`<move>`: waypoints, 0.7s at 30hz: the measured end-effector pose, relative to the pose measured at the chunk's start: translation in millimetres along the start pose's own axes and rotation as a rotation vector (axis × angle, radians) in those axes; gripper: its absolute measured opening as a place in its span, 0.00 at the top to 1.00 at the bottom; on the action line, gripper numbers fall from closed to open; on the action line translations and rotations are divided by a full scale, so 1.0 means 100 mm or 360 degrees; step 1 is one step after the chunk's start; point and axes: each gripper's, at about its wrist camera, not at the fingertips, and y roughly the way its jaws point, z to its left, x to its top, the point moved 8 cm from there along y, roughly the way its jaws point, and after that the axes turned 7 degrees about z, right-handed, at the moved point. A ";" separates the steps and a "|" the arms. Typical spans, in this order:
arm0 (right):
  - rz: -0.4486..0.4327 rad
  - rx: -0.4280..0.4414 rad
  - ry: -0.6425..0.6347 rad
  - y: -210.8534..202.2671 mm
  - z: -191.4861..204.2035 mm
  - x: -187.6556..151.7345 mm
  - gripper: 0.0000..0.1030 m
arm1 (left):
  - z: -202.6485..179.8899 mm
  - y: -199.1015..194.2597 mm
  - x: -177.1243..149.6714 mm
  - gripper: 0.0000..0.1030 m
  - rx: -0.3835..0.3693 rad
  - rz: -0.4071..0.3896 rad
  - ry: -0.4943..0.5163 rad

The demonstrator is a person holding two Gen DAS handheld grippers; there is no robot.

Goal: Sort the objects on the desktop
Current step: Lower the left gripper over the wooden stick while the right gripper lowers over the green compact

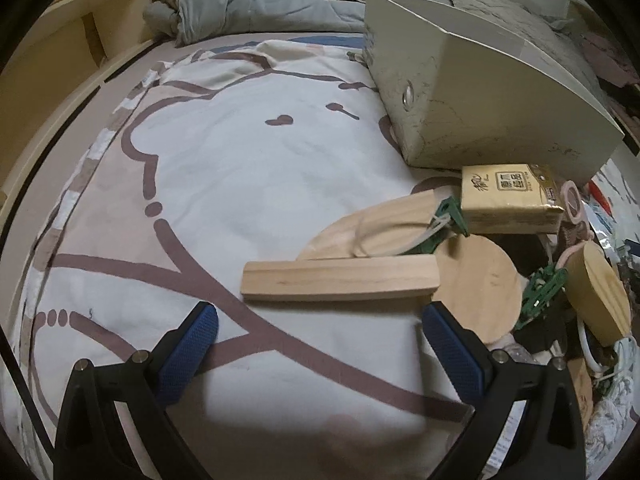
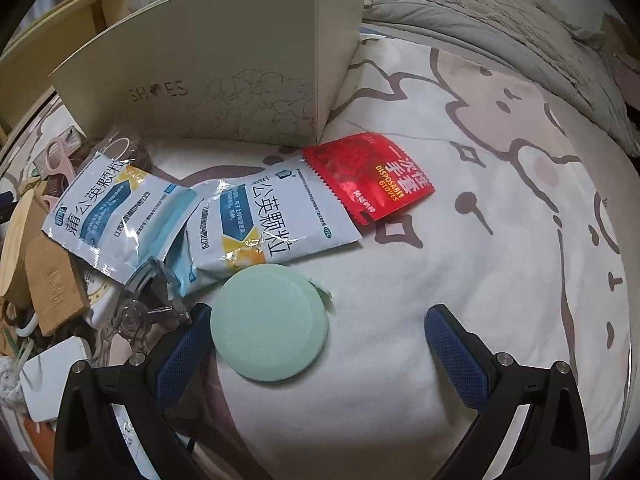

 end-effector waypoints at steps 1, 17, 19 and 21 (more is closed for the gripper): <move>-0.0004 0.0004 0.0001 0.00 0.00 0.00 0.00 | 0.01 0.02 0.01 0.00 -0.0011 0.0008 -0.0011; -0.0035 0.0051 -0.0001 0.02 -0.01 0.00 0.00 | -0.06 0.00 0.11 0.00 -0.0209 0.0004 -0.0089; -0.0036 0.0052 0.0000 0.02 -0.01 0.00 0.00 | -0.06 0.02 0.12 0.00 -0.0191 0.0015 -0.0109; -0.0038 0.0051 -0.0001 0.02 -0.01 0.00 0.00 | -0.05 0.03 0.13 0.00 -0.0160 0.0017 -0.0122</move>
